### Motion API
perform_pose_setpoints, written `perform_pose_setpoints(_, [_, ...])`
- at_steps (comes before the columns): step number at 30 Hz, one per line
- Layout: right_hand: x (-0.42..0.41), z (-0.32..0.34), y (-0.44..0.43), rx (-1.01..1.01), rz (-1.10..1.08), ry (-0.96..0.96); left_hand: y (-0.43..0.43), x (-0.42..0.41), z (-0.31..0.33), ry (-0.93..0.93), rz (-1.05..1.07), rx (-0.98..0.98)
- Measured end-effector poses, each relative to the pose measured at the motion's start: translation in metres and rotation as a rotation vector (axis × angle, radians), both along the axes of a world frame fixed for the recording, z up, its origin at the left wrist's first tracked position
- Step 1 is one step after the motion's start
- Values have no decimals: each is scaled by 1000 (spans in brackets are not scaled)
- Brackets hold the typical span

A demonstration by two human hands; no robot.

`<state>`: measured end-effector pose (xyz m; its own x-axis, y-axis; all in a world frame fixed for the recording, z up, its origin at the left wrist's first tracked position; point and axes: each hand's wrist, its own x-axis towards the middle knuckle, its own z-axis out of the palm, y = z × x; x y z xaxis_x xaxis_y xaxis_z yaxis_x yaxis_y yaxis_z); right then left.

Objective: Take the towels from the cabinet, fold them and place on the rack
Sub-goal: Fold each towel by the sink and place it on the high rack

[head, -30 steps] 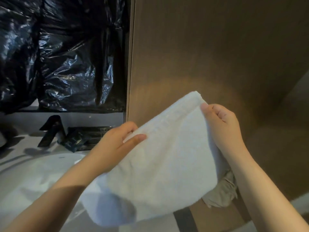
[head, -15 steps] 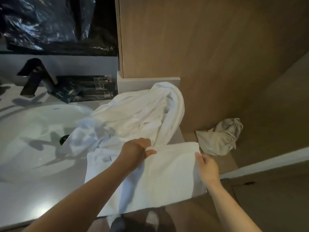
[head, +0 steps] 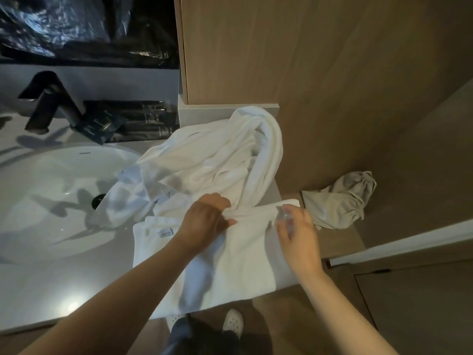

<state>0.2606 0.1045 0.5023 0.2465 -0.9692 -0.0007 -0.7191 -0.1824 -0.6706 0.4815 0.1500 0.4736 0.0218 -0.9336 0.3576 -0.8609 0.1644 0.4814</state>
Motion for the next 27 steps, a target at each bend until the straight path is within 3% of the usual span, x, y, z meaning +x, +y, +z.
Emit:
perform_pose_setpoints(3, [13, 2, 11, 9, 119, -58, 23, 15, 12, 24, 62, -61])
perform_pose_setpoints(8, [40, 4, 23, 27, 300, -81, 73, 45, 20, 39, 201, 13])
perform_pose_setpoints(15, [88, -4, 39, 11, 552, 21, 116, 62, 9, 415, 559, 175])
perform_pose_setpoints(19, [107, -12, 41, -4, 637, 124, 117, 65, -1, 590, 598, 266])
perform_pose_setpoints(27, [124, -20, 44, -24, 618, 255, 119, 67, -9, 664, 617, 268])
